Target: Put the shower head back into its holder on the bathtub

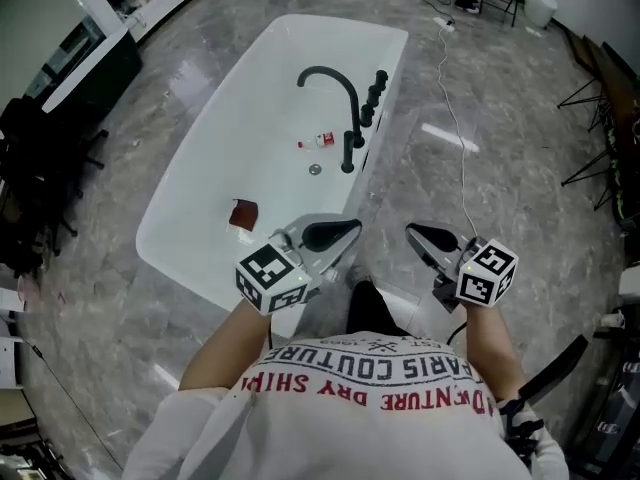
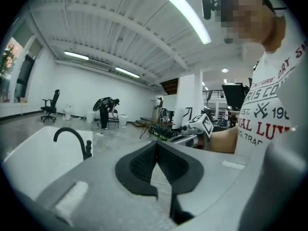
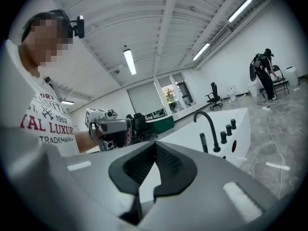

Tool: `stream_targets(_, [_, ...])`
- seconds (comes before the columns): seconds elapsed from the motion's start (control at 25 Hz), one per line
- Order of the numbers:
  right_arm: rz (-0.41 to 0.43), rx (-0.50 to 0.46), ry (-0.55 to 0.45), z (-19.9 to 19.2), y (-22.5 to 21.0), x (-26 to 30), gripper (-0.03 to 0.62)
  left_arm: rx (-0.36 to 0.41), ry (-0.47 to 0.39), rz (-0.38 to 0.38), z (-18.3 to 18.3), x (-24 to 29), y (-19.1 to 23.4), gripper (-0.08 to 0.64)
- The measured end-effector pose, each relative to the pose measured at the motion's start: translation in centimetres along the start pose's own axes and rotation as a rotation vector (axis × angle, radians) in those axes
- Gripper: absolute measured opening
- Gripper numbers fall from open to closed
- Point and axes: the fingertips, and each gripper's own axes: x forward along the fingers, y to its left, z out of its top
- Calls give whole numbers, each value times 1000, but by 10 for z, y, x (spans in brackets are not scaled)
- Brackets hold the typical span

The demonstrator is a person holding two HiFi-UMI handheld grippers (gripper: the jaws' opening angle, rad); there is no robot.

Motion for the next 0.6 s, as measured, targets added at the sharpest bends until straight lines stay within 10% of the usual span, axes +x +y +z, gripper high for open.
stream_targets(0.28, [123,-271,-37,65,190,-43,3,102,-85,-98,52,-87,-141,3])
stream_targets(0.6, [169,-342,-50,67,284,-74,3,67,-182,-131,92,-148,-226,3])
